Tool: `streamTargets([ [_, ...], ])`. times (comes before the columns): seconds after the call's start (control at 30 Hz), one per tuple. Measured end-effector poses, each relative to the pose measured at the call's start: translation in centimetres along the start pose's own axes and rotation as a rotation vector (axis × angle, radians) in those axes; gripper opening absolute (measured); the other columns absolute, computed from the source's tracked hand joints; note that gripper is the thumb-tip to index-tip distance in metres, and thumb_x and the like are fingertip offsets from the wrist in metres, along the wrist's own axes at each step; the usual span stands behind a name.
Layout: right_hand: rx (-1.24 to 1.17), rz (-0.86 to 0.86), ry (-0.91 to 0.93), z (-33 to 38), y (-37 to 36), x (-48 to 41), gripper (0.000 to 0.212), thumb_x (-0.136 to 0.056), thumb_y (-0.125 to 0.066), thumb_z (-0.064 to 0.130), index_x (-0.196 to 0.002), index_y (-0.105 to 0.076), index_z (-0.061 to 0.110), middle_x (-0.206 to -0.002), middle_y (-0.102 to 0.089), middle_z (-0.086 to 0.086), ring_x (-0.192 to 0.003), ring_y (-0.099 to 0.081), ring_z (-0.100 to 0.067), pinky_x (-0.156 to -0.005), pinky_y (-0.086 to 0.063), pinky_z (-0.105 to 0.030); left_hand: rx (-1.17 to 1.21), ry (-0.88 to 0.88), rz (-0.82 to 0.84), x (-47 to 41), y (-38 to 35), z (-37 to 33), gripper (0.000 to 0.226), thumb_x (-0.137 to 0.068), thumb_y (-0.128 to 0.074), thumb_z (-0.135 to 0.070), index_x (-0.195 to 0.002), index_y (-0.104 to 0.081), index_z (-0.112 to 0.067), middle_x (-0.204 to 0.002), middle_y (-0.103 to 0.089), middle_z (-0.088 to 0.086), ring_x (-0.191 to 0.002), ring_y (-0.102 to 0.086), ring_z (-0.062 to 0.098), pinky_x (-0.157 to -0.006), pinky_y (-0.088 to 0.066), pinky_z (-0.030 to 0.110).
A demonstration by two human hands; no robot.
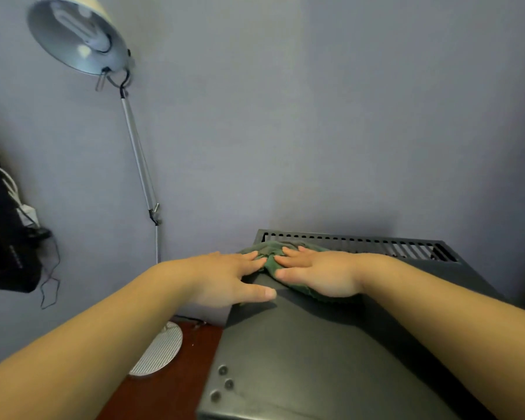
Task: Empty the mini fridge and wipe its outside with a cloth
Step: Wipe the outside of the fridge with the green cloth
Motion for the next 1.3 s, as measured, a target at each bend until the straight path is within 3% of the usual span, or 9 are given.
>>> streamTargets([
  [0.23, -0.044, -0.034, -0.032, 0.5, 0.1, -0.5, 0.064, -0.103, -0.024, 0.062, -0.16, -0.011, 0.036, -0.168, 0.006, 0.011, -0.154, 0.011, -0.013, -0.122, 0.007, -0.035, -0.001, -0.063, 0.007, -0.3, 0.6, 0.8, 0.084, -0.09, -0.037, -0.077, -0.16, -0.012, -0.037, -0.166, -0.001, -0.018, -0.153, 0.001, 0.005, -0.124, -0.004, 0.036],
  [0.43, -0.06, -0.052, -0.084, -2.5, -0.2, 1.7, 0.064, -0.101, -0.025, 0.065, -0.159, -0.012, 0.04, -0.167, 0.003, 0.014, -0.154, 0.007, -0.012, -0.126, 0.004, -0.039, -0.024, -0.093, 0.025, -1.7, 0.8, -1.1, 0.085, -0.089, -0.038, -0.079, -0.159, -0.01, -0.04, -0.166, 0.001, -0.02, -0.153, 0.002, 0.006, -0.124, -0.003, 0.036],
  [0.57, -0.062, -0.053, -0.121, -5.2, -0.3, 4.3, 0.065, -0.101, -0.025, 0.066, -0.159, -0.012, 0.04, -0.167, 0.003, 0.016, -0.154, 0.008, -0.012, -0.126, 0.004, -0.041, -0.054, -0.13, 0.046, -3.3, 0.7, -4.3, 0.089, -0.086, -0.035, -0.083, -0.159, -0.009, -0.04, -0.165, 0.002, -0.02, -0.154, 0.003, 0.007, -0.126, -0.004, 0.041],
  [1.07, -0.101, -0.091, -0.265, -18.8, -0.9, 16.2, 0.065, -0.101, -0.024, 0.067, -0.159, -0.013, 0.041, -0.168, 0.002, 0.014, -0.155, 0.006, -0.012, -0.126, 0.002, -0.04, -0.118, -0.233, 0.104, -9.0, 0.4, -21.3, 0.086, -0.088, -0.036, -0.081, -0.159, -0.008, -0.04, -0.166, 0.002, -0.02, -0.154, 0.002, 0.007, -0.125, -0.002, 0.039],
  [1.3, -0.15, -0.122, -0.279, -22.9, -0.5, 18.5, 0.063, -0.101, -0.024, 0.065, -0.159, -0.017, 0.039, -0.168, -0.003, 0.013, -0.155, 0.001, -0.013, -0.126, -0.001, -0.04, -0.149, -0.22, 0.095, -11.1, 0.2, -25.7, 0.089, -0.087, -0.034, -0.083, -0.159, -0.006, -0.04, -0.166, 0.004, -0.019, -0.154, 0.003, 0.008, -0.126, -0.003, 0.042],
])
Point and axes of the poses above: each hand's wrist, its own x-axis away from the middle knuckle, its own y-axis out of the back of the hand, z = x × y, the point moved 10 cm from there along -x, towards the middle knuckle
